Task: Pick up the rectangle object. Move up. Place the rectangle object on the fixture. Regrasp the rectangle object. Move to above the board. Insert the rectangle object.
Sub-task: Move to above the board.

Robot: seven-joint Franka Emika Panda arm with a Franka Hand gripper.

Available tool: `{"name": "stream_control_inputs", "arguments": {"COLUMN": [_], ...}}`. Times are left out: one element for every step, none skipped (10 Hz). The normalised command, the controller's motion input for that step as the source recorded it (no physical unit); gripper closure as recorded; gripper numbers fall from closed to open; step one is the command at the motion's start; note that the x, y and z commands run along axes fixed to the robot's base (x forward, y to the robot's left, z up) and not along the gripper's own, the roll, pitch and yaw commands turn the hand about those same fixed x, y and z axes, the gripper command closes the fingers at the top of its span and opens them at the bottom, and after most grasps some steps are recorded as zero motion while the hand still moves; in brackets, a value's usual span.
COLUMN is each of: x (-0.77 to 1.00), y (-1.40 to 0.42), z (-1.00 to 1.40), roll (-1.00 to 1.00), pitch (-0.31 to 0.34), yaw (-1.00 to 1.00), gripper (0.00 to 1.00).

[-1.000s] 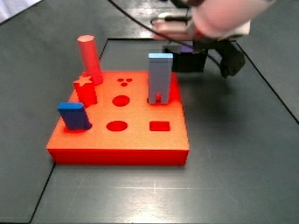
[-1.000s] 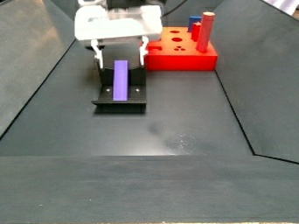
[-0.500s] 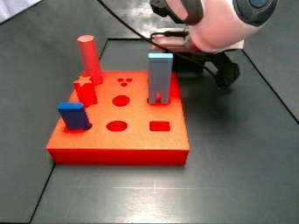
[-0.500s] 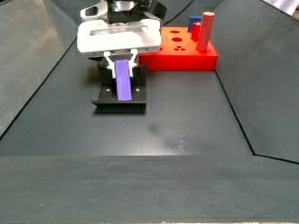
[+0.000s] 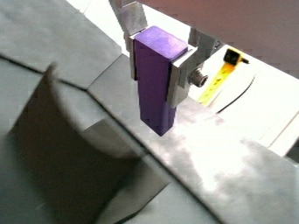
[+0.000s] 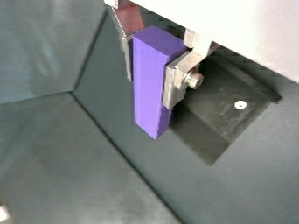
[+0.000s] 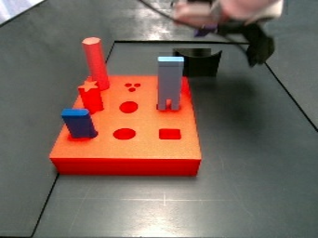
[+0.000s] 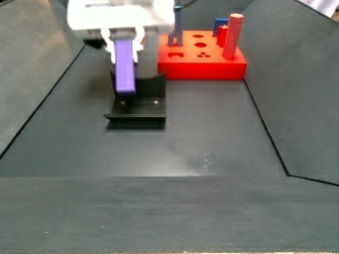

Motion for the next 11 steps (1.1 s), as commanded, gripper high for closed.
{"name": "stream_control_inputs", "arguments": {"x": [0.20,0.19,0.19,0.18,0.18,0.16,0.15,0.12,0.08,0.06,0.04], "y": [0.08,0.07,0.07,0.06,0.05,0.04,0.03,0.01,0.00,0.00,-0.01], "z": [1.00,1.00,1.00,1.00,1.00,1.00,1.00,0.87,0.69,0.51,0.27], "roll": [0.05,0.03,0.02,0.01,-0.01,-0.02,-0.03,-0.04,-0.05,-0.05,-0.05], "pitch": [0.059,0.095,0.111,0.144,0.158,0.171,0.167,0.161,0.150,0.130,0.102], "yaw": [-0.04,-0.03,-0.02,0.01,0.04,0.06,0.09,0.11,0.13,0.14,0.15], "gripper": [1.00,1.00,1.00,1.00,1.00,1.00,1.00,1.00,1.00,1.00,1.00]}}
